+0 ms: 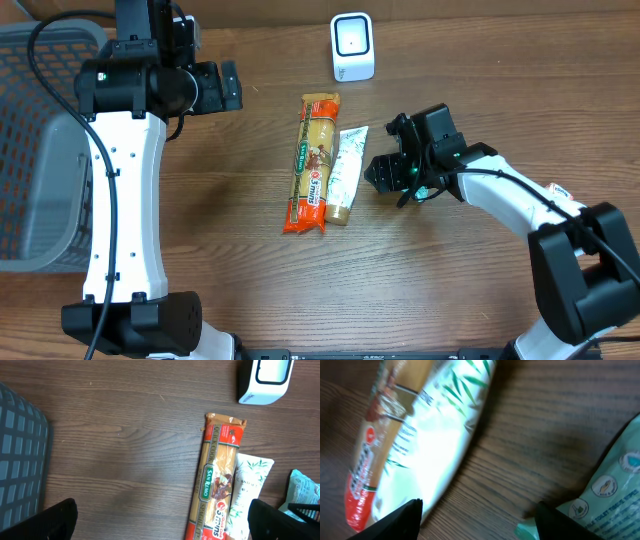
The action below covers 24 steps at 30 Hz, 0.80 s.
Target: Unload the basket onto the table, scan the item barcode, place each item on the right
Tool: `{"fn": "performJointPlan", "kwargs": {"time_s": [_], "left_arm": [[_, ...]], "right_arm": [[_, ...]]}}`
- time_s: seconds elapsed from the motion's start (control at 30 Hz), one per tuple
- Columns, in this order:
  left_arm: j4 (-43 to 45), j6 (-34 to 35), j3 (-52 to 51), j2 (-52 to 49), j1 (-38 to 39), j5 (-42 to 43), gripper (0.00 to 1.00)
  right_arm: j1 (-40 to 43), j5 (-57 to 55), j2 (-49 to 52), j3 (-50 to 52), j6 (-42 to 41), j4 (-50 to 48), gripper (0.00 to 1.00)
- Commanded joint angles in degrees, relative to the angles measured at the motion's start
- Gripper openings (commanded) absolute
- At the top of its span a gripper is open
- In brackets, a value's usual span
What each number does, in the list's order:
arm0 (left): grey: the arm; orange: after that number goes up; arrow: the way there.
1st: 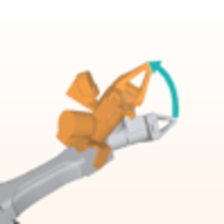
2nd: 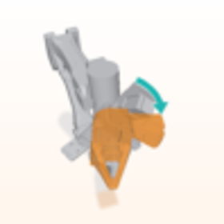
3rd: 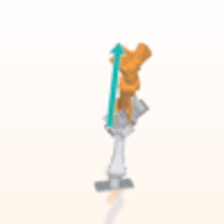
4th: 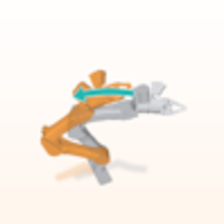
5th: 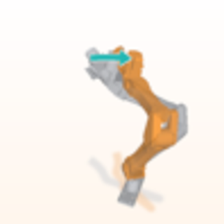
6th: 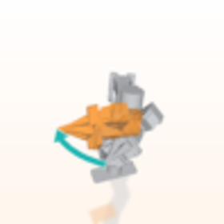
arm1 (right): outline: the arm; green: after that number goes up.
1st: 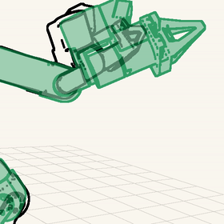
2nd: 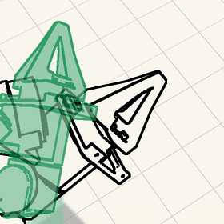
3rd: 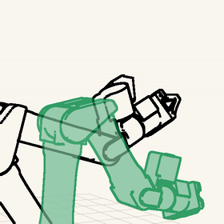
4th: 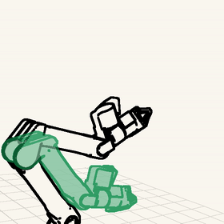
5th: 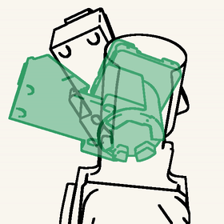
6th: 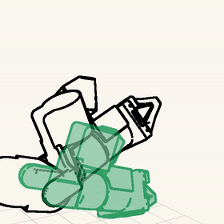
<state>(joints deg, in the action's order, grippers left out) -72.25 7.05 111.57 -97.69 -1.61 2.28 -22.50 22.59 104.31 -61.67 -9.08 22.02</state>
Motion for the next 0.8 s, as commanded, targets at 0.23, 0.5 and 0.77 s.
{"fn": "performJointPlan", "kwargs": {"time_s": [0.23,0.5,0.77], "left_arm": [[0.1,-0.9,0.0,-0.2,-0.2,-0.4,1.00],[0.1,-0.9,0.0,-0.2,-0.2,-0.4,1.00],[0.1,-0.9,0.0,-0.2,-0.2,-0.4,1.00]], "right_arm": [[2.3,2.4,2.3,-1.5,0.1,11.0,0.71],[12.7,-3.7,2.3,-7.5,-0.1,26.6,0.54],[20.8,-1.4,2.3,-11.9,0.0,29.5,0.52]]}}
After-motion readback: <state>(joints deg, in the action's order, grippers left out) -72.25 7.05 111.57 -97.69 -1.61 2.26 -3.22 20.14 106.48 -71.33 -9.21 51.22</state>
